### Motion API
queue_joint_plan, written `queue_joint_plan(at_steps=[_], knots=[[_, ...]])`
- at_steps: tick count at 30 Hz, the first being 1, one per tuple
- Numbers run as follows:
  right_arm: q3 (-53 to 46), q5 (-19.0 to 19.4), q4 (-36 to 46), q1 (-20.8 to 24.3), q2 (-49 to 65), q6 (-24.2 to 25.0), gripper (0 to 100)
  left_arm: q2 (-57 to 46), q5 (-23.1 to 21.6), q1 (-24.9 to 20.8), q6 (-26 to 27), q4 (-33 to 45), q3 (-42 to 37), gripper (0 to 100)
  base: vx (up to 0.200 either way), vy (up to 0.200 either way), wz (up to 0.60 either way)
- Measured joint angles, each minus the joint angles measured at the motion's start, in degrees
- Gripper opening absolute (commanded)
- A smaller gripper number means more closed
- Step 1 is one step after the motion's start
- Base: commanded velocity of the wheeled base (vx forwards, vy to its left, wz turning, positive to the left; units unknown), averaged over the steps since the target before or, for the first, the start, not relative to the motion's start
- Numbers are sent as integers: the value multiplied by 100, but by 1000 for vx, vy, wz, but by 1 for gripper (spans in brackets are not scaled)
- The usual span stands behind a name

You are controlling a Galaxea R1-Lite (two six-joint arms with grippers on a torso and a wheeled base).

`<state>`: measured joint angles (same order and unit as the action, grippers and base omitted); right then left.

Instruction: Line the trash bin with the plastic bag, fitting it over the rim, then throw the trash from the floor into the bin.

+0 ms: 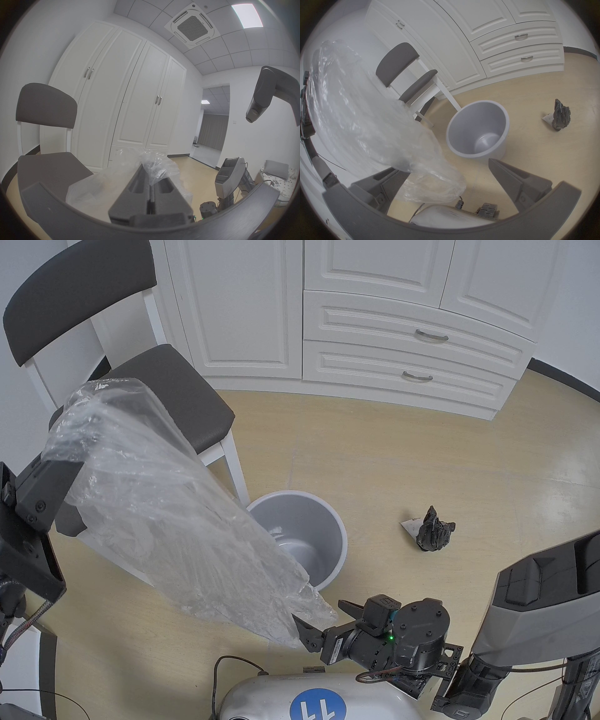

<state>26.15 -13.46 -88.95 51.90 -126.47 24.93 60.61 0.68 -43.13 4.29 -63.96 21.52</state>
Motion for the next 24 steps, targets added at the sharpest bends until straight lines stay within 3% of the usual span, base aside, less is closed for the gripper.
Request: queue_joint_plan(at_steps=[24], knots=[[350, -252, 0, 130, -223, 241, 100, 2, 0, -52, 2, 0, 11, 0, 0, 0, 0]])
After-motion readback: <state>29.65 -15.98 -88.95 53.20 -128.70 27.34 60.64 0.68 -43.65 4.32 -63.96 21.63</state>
